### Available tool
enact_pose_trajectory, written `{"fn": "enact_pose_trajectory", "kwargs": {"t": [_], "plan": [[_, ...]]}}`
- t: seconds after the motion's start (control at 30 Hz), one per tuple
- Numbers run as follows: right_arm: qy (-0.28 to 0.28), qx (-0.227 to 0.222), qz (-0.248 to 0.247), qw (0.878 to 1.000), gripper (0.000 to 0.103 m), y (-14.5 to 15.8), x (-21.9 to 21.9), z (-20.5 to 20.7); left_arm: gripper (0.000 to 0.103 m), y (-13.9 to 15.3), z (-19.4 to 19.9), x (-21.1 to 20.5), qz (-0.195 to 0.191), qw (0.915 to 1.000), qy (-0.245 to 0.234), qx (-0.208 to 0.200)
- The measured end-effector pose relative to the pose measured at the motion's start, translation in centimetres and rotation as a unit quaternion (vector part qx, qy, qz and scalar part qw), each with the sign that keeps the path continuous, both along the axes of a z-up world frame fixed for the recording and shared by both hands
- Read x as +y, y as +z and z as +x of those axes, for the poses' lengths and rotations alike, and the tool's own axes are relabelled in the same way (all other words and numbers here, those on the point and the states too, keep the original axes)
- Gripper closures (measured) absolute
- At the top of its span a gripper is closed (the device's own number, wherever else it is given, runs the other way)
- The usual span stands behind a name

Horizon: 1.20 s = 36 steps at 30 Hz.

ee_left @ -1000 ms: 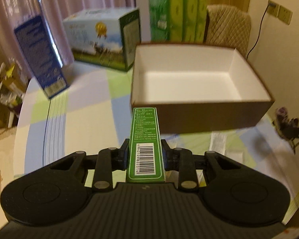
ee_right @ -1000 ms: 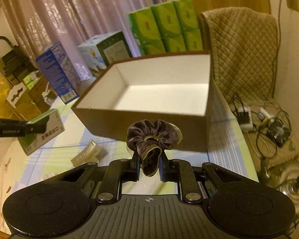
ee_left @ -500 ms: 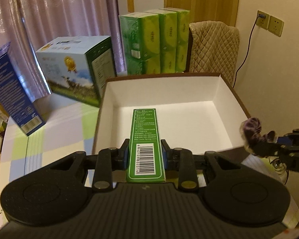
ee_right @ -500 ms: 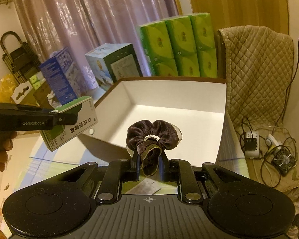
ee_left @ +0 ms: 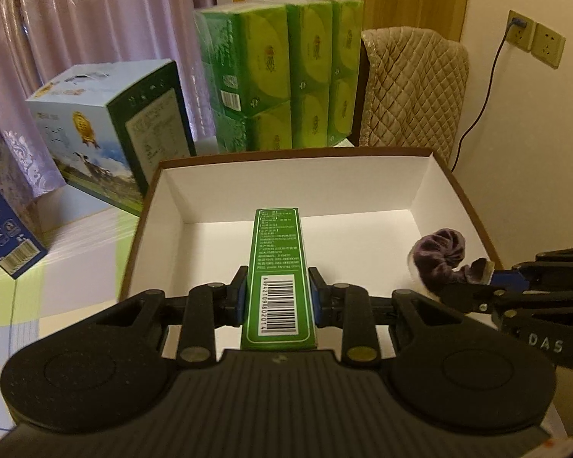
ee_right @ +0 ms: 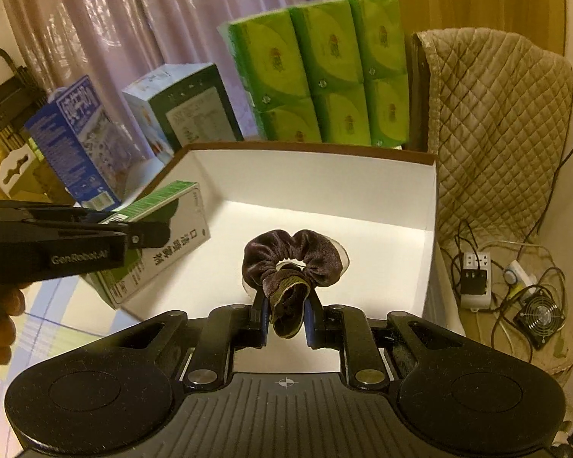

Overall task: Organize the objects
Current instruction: 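Carry the scrunchie with the right tool while the left tool drops the green box into the brown box, then open the right tool to drop the scrunchie into the brown box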

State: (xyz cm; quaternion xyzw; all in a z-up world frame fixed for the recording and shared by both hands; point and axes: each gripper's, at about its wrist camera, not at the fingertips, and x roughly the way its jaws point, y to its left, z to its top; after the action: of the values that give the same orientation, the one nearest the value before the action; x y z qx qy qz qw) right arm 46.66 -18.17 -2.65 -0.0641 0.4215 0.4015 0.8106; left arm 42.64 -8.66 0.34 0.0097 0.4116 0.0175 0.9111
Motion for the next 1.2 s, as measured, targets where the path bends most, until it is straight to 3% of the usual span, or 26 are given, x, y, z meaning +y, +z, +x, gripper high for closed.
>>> {"fn": "enact_pose_trajectory", "kwargs": {"t": [0.27,0.57,0.8,0.83,0.9,0.93,1.2], "plan": [[-0.002,0.023,-0.037,0.999,0.089,-2.9,1.9,2.4,0.077,-3.2,3.5,-0.7,-0.007,0.9995,0.008,0.031],[0.002,0.034,-0.05,0.998,0.089,-4.2,3.0,3.7,0.076,-6.0,5.6,-1.1,-0.011,0.9984,0.011,0.054],[0.005,0.038,-0.047,0.998,0.089,-4.4,3.2,4.3,0.077,-5.8,6.4,-0.5,-0.017,0.9989,0.01,0.043],[0.005,0.038,-0.045,0.998,0.089,-4.3,3.2,4.2,0.076,-5.4,6.3,-0.4,-0.014,0.9993,0.015,0.03],[0.008,0.039,-0.045,0.998,0.089,-4.3,3.3,4.1,0.052,-4.7,6.0,-0.2,-0.014,0.9998,0.015,0.004],[0.011,0.039,-0.045,0.998,0.089,-4.3,3.4,4.1,0.049,-4.5,5.9,-0.1,-0.013,0.9998,0.016,0.0],[0.022,0.038,-0.045,0.998,0.089,-4.3,3.5,3.3,0.05,-4.3,4.7,1.4,-0.012,0.9987,0.035,0.034]]}}
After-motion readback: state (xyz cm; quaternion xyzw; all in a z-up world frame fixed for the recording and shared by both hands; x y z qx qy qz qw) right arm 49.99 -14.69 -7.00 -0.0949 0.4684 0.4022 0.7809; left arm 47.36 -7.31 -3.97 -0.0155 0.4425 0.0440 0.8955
